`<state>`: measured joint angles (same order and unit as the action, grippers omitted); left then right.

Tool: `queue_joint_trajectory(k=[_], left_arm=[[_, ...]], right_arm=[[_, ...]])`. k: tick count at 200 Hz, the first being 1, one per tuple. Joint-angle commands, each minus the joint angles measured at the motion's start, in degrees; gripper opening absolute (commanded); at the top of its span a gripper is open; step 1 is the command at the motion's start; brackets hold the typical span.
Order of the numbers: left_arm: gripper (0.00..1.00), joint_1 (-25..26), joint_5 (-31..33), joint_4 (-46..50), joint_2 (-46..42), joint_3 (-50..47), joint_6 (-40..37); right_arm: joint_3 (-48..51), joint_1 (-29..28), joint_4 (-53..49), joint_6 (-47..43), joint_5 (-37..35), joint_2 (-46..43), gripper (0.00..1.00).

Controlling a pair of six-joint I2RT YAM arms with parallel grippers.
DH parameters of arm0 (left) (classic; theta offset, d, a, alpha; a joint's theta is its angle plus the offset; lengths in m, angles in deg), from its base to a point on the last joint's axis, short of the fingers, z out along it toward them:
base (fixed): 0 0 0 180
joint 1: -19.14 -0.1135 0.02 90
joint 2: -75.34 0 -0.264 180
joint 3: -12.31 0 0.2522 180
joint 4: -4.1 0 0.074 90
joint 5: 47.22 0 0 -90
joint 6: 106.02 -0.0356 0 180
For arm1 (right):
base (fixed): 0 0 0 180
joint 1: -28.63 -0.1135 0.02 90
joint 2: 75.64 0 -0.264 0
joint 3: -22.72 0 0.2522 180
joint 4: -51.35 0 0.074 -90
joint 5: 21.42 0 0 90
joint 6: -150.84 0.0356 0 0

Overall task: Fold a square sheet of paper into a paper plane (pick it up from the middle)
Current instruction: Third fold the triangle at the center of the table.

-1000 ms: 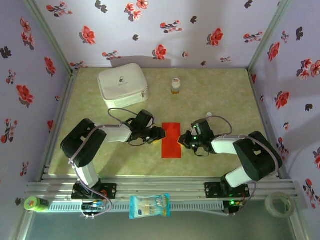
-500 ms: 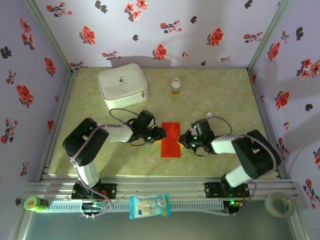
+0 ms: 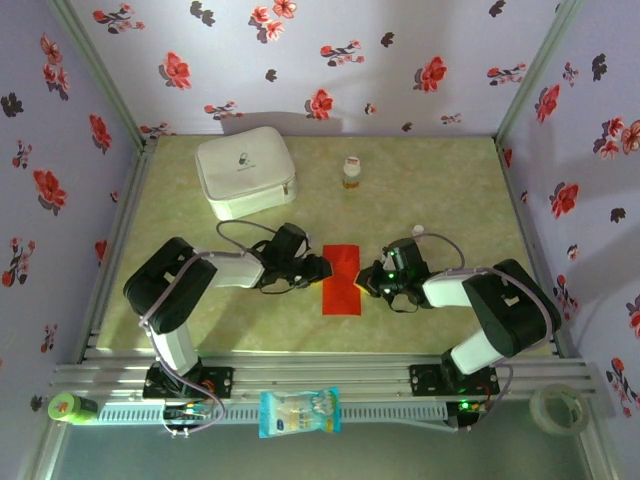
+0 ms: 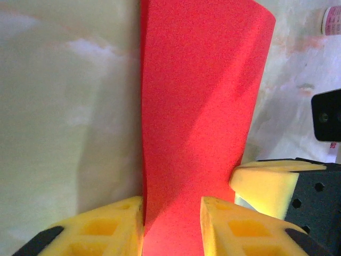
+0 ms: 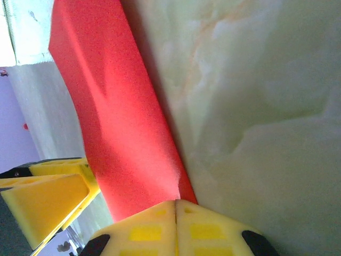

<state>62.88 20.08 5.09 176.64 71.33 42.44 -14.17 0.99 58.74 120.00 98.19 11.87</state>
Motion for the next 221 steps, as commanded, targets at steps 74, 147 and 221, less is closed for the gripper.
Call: queue_joint_trajectory(k=[74,147,221], left_arm=[[0.27,-1.37,-1.38,-11.34,-1.99,-5.08,5.52],[0.12,-1.73,-1.22,-10.65,-2.28,-5.51,5.10],[0.00,-2.85,0.90,-9.65,-7.77,-8.94,6.89]], right_arm=[[0.44,-0.31,-2.42,0.12,-2.25,2.14,0.09],[0.22,-0.31,-1.92,-0.07,-1.71,1.15,0.13],[-3.05,-0.94,-12.17,-7.31,-4.34,-12.91,0.26]])
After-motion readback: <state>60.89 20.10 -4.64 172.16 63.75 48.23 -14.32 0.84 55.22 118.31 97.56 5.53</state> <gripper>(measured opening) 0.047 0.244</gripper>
